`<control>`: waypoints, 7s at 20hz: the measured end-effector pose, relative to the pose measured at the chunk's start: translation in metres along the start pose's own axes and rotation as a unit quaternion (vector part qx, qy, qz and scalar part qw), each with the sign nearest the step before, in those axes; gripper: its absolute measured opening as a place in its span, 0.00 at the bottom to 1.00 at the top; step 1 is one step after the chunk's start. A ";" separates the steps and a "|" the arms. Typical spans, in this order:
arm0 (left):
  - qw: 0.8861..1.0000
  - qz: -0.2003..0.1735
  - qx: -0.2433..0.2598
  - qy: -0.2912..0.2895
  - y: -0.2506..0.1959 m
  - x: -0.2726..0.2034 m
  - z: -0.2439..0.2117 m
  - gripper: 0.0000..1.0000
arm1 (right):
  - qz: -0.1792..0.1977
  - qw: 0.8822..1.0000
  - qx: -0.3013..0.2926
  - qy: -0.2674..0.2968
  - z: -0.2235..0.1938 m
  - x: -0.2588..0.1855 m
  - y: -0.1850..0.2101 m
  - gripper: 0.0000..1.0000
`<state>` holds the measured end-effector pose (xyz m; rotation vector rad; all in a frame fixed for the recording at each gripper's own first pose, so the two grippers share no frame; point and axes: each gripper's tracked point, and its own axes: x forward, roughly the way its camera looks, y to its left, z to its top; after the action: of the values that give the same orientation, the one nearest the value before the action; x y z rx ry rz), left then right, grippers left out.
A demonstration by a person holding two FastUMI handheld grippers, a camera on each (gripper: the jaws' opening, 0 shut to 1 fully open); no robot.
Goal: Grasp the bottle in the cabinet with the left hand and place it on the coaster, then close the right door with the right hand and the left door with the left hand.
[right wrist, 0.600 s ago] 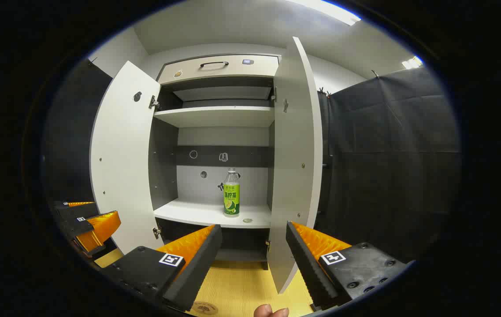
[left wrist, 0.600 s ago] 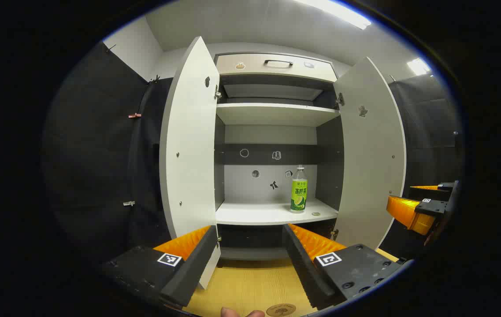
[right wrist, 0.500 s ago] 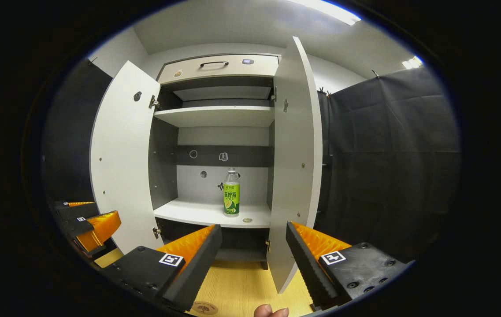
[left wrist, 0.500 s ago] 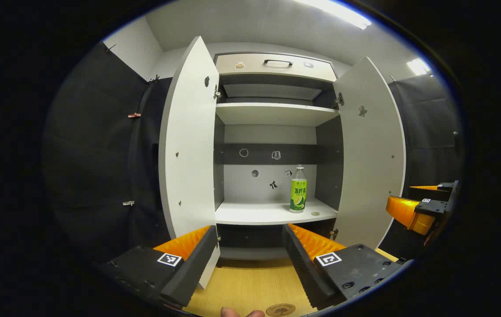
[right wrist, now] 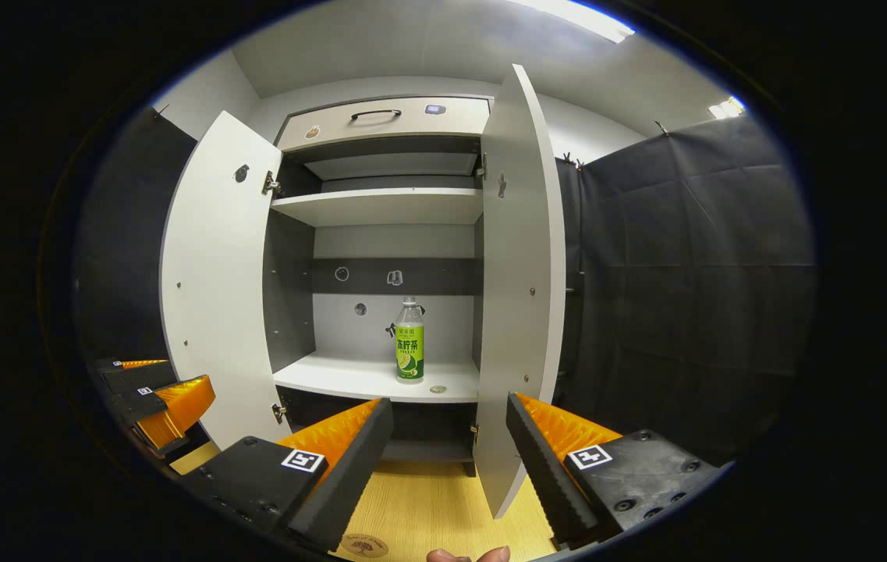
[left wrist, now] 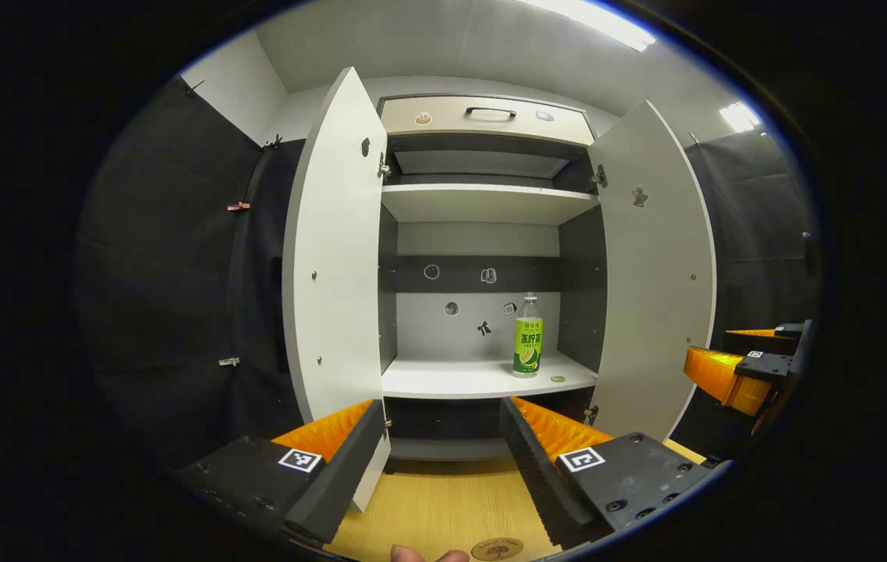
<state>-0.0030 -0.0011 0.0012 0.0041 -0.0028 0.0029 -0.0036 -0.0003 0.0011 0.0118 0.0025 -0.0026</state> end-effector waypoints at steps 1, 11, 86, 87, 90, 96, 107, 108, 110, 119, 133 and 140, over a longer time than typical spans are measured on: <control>1.000 0.001 0.000 0.000 0.000 0.000 0.000 0.95 | 0.000 1.000 0.000 0.000 0.000 0.000 0.000 0.97; 1.000 -0.016 0.001 -0.010 -0.026 0.024 0.012 0.95 | -0.003 1.000 0.005 -0.009 0.009 -0.001 -0.019 0.97; 0.988 -0.154 0.010 0.027 -0.102 0.004 -0.254 0.78 | -0.046 0.999 -0.016 -0.012 0.005 -0.024 -0.127 0.97; 0.987 -0.155 0.010 0.033 -0.102 0.004 -0.262 0.78 | -0.049 0.999 -0.014 -0.007 0.004 -0.026 -0.129 0.97; 0.988 -0.146 0.004 0.048 -0.098 0.004 -0.284 0.79 | -0.058 0.998 0.005 0.004 0.006 -0.033 -0.135 0.97; 0.987 -0.154 -0.002 0.054 -0.100 0.009 -0.313 0.79 | -0.071 0.997 0.011 0.017 0.009 -0.040 -0.137 0.97; 0.986 -0.155 -0.012 0.065 -0.101 0.006 -0.344 0.79 | -0.082 0.996 0.010 0.036 0.002 -0.042 -0.132 0.97; 0.985 -0.158 -0.012 0.068 -0.102 0.005 -0.348 0.80 | -0.082 0.996 0.010 0.036 0.002 -0.041 -0.132 0.97; 0.985 -0.157 -0.011 0.069 -0.105 0.004 -0.346 0.80 | -0.082 0.996 0.010 0.037 0.002 -0.039 -0.132 0.97; 0.982 -0.156 -0.009 0.106 -0.107 -0.005 -0.357 0.92 | -0.080 0.996 0.010 0.043 -0.007 -0.036 -0.131 0.97; 0.985 -0.111 -0.038 0.125 -0.075 -0.067 -0.289 0.95 | -0.046 0.998 0.029 0.044 -0.020 0.008 -0.140 0.97; 0.993 -0.081 -0.047 0.077 -0.061 -0.052 -0.178 0.95 | -0.069 0.996 0.043 0.028 -0.004 0.068 -0.192 0.97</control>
<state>-0.0546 -0.0616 -0.1777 -0.0908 0.1518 -0.1599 0.0635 -0.1921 -0.0053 0.0976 0.0599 -0.1407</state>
